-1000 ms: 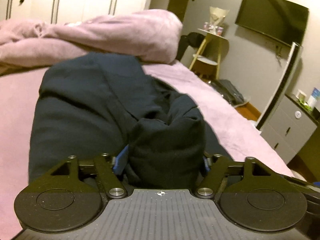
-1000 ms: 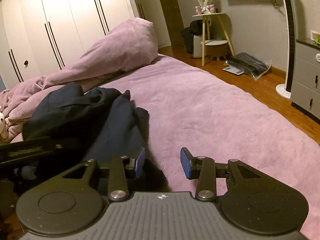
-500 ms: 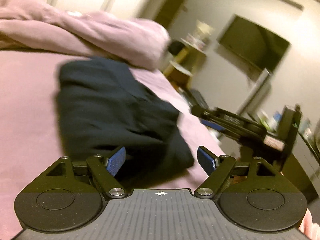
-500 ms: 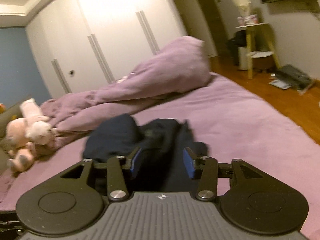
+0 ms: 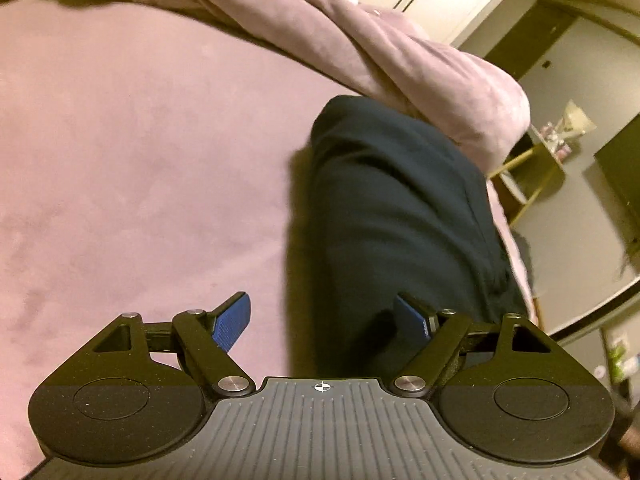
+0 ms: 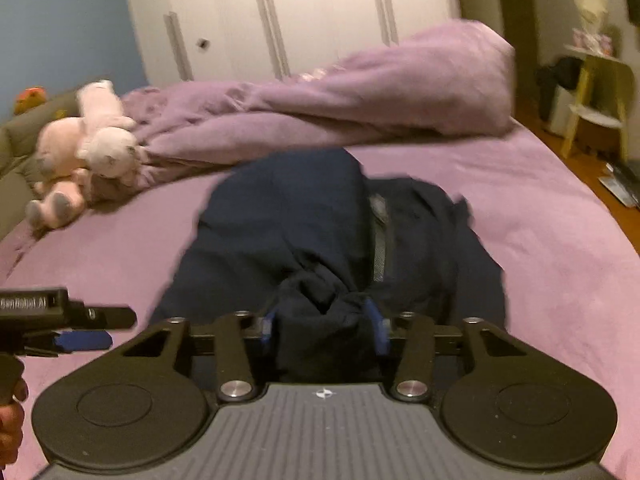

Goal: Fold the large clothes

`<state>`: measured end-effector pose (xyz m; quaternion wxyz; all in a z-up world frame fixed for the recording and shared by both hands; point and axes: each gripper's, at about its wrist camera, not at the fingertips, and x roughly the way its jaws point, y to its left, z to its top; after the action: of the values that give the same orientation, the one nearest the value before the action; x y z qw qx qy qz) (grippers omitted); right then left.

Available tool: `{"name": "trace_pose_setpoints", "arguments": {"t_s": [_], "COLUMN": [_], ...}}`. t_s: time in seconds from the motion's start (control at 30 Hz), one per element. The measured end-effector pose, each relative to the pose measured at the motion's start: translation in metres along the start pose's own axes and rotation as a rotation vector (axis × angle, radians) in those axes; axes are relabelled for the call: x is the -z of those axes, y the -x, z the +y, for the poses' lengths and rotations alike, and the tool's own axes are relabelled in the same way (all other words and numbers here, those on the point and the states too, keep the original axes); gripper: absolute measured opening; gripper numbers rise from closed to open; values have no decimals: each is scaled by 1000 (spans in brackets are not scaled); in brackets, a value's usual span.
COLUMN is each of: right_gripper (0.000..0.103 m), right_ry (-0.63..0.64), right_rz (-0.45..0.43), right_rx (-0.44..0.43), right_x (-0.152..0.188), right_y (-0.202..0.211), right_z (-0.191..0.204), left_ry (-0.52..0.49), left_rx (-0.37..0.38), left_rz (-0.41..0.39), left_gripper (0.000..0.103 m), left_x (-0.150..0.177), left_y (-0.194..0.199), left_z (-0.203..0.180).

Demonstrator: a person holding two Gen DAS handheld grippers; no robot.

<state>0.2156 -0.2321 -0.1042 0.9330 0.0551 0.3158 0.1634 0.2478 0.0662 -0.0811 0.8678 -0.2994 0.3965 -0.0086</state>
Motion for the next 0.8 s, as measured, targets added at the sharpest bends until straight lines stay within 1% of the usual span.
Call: {"name": "trace_pose_setpoints", "arguments": {"t_s": [0.07,0.13,0.23,0.27,0.3,0.33,0.37,0.43,0.5,0.57,0.63,0.67,0.7,0.77,0.8], "right_gripper": [35,35,36,37,38,45,59,78,82,82,82,85,86,87,87], "right_ry": [-53,-107,-190,-196,-196,-199,-215,-274,-351,-426,-514,-547,-575,-612,-611], "right_rz": [19,26,5,-11,-23,-31,-41,-68,-84,-26,48,83,101,115,123], "right_rx": [11,7,-34,-59,-86,-106,-131,-152,-183,-207,-263,-299,-329,-347,-353], "right_x": [11,23,31,31,30,27,23,11,1,-7,-11,-13,-14,-18,-21], "right_y": [2,2,-1,2,5,9,15,21,20,4,-21,-33,-42,-56,-62], "right_z": [-11,-20,-34,-37,-39,-41,-45,-56,-74,-90,-104,-106,-108,-110,-108], "left_ry": [11,24,114,130,125,114,109,116,115,100,80,73,69,63,60], "left_rx": [9,38,130,148,134,130,134,139,138,130,119,113,110,102,97], "left_rz": [-3,18,71,83,77,71,71,72,73,74,78,78,79,84,86], "left_gripper": [83,83,83,84,84,84,85,85,85,85,85,85,85,85,86], "left_x": [-2,-3,-4,-4,-5,-5,-5,-5,-5,-5,-7,-5,-5,-5,-6], "left_y": [-13,-23,-40,-44,-47,-52,-53,-52,-51,-52,-51,-43,-43,-42,-42], "left_z": [-6,-9,-8,-8,-9,-11,-11,-12,-13,-16,-20,-20,-21,-24,-25]}}
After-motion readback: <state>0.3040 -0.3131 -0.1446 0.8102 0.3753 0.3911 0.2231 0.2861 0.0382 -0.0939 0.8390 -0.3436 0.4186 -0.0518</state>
